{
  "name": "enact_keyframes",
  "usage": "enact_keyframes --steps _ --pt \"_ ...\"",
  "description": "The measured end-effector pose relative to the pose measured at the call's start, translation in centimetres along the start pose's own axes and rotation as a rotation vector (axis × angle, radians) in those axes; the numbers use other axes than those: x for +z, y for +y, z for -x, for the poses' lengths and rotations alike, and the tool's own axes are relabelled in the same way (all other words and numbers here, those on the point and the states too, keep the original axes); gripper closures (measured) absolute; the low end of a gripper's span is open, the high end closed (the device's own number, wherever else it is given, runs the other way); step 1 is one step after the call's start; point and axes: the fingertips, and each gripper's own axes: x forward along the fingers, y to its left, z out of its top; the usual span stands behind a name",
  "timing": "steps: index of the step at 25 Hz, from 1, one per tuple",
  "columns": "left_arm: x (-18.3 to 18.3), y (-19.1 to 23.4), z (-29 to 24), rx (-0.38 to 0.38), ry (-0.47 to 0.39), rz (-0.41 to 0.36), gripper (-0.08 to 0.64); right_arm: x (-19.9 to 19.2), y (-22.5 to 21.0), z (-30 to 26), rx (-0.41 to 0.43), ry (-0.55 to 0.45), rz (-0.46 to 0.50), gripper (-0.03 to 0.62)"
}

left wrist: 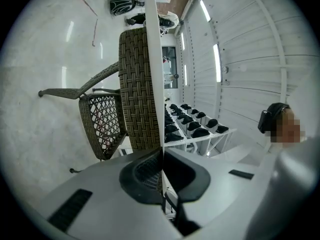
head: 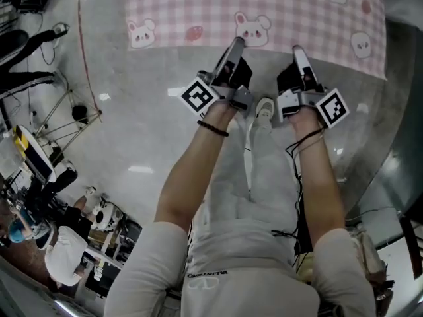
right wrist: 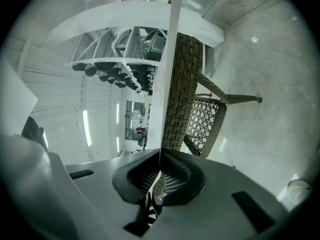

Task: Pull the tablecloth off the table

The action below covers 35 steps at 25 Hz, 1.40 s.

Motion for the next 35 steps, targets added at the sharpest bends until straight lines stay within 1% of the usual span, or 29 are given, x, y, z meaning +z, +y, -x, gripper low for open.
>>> enact_keyframes --steps 10,17,27,35 --pt "-0.02 0.03 -0.04 0.008 0.001 -0.006 0.557 0.04 -0.27 -0.09 -0.021 0.006 -0.017 0.581" --pt "-0.13 0.4 -0.11 0.017 -0.002 -0.004 0.557 0.11 -0.4 -0.28 -0.018 0.015 -0.019 0.581" --pt "-0.02 0.15 -0.13 0.055 0.008 0.011 0.557 0.11 -0.17 -0.26 -0.048 0.025 -0.041 0.581" --pt "-0.16 0.24 -0.03 0.054 0.001 0.014 0.557 0.07 -0.29 -0.29 -0.04 0.031 -0.059 0.581"
